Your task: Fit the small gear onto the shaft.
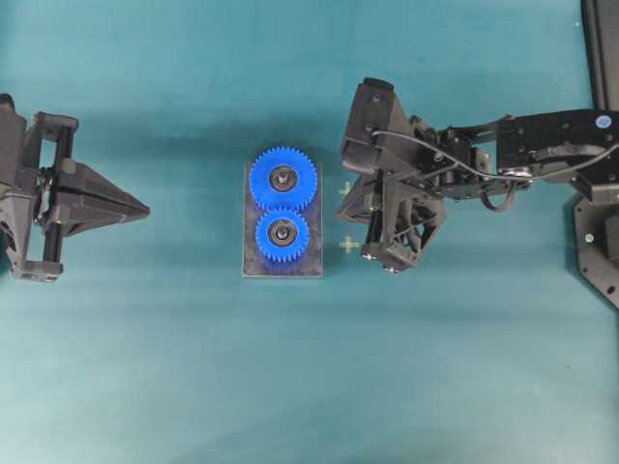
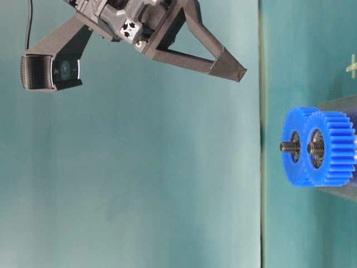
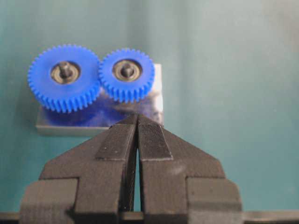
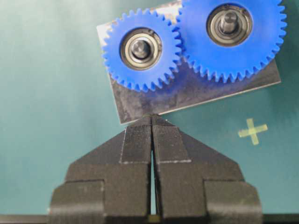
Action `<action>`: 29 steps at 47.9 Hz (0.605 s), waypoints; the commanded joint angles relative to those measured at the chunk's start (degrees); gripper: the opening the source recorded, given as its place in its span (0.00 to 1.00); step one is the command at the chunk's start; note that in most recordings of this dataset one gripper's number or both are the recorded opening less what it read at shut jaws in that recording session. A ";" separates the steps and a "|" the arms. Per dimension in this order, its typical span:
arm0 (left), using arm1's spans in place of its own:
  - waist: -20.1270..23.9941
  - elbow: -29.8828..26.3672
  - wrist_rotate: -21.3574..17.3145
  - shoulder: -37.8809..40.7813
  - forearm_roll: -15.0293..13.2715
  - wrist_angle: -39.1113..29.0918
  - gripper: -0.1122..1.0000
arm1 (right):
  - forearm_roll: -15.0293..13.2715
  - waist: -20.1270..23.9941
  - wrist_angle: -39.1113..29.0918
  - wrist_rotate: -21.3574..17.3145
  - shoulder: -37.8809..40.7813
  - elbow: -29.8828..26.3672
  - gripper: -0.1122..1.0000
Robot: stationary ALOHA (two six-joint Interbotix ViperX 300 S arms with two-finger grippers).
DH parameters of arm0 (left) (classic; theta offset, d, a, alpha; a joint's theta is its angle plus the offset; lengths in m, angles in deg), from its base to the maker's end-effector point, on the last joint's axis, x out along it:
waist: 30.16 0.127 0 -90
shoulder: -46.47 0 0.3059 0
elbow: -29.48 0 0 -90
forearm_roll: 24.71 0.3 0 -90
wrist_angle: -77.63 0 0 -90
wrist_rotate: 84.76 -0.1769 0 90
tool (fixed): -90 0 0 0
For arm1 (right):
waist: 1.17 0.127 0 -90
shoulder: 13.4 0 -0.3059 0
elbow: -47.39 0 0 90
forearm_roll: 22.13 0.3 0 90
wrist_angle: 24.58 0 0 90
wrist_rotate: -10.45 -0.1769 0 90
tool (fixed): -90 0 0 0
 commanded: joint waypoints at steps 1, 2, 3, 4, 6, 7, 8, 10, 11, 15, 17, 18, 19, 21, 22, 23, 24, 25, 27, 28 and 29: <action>0.00 -0.70 0.00 0.00 0.09 0.44 0.10 | 0.18 0.18 0.44 0.44 -0.26 -0.79 0.09; 0.00 -0.70 0.00 -0.09 0.09 0.53 0.10 | 0.18 0.26 0.44 0.44 -0.26 -0.79 0.09; 0.00 -0.79 0.00 0.00 0.18 0.53 0.10 | 0.18 0.26 0.44 0.44 -0.18 -0.88 0.09; 0.09 -0.70 0.00 -0.09 0.18 0.53 0.10 | 0.18 0.26 0.44 0.44 -0.09 -0.88 0.09; 0.00 -0.70 0.00 0.00 0.18 0.53 0.10 | 0.09 0.26 0.44 0.44 0.09 -0.88 0.09; 0.00 -0.79 0.00 0.00 0.09 0.53 0.10 | 0.18 0.26 0.44 0.44 0.09 -0.88 0.09; 0.00 -0.70 0.00 0.00 0.09 0.53 0.10 | 0.18 0.26 0.44 0.44 0.18 -0.88 0.09; 0.00 -0.70 0.00 0.00 0.09 0.53 0.10 | 0.18 0.35 0.44 0.44 0.18 -0.97 0.09; 0.00 -0.70 0.00 0.00 0.09 0.53 0.10 | 0.18 0.35 0.44 0.44 0.26 -1.05 0.09; 0.00 -0.70 0.00 0.00 0.09 0.53 0.10 | 0.09 0.35 0.44 0.44 0.18 -1.05 0.09; 0.00 -0.70 0.00 0.00 0.09 0.53 0.10 | 0.18 0.35 0.44 0.44 0.26 -1.05 0.09; 0.00 -0.70 0.00 0.00 0.09 0.53 0.10 | 0.18 0.35 0.44 0.35 0.26 -1.05 0.09; 0.00 -0.70 0.00 0.00 0.09 0.53 0.10 | 0.18 0.35 0.44 0.35 0.26 -1.05 0.09; 0.00 -0.70 0.00 -0.09 0.09 0.62 0.10 | 0.09 0.35 0.44 0.35 0.26 -0.97 0.09; 0.00 -0.70 0.00 0.00 0.09 0.53 0.10 | 0.09 0.35 0.44 0.35 0.26 -1.05 0.09; 0.09 -0.70 0.00 -0.09 0.18 0.53 0.10 | 0.09 0.35 0.44 0.35 0.26 -1.05 0.09; 0.00 -0.70 0.00 0.00 0.18 0.62 0.10 | 0.18 0.35 0.44 0.35 0.26 -0.97 0.09; 0.00 -0.70 0.00 -0.09 0.09 0.53 0.10 | 0.18 0.35 0.44 0.35 0.26 -0.97 0.09; 0.00 -0.70 0.00 0.00 0.18 0.53 0.10 | 0.18 0.35 0.44 0.35 0.26 -0.97 0.09; 0.00 -0.70 0.00 0.00 0.09 0.62 0.10 | 0.09 0.35 0.44 0.35 0.26 -1.05 0.09; 0.00 -0.70 0.00 -0.09 0.09 0.53 0.10 | 0.18 0.35 0.44 0.35 0.26 -1.05 0.09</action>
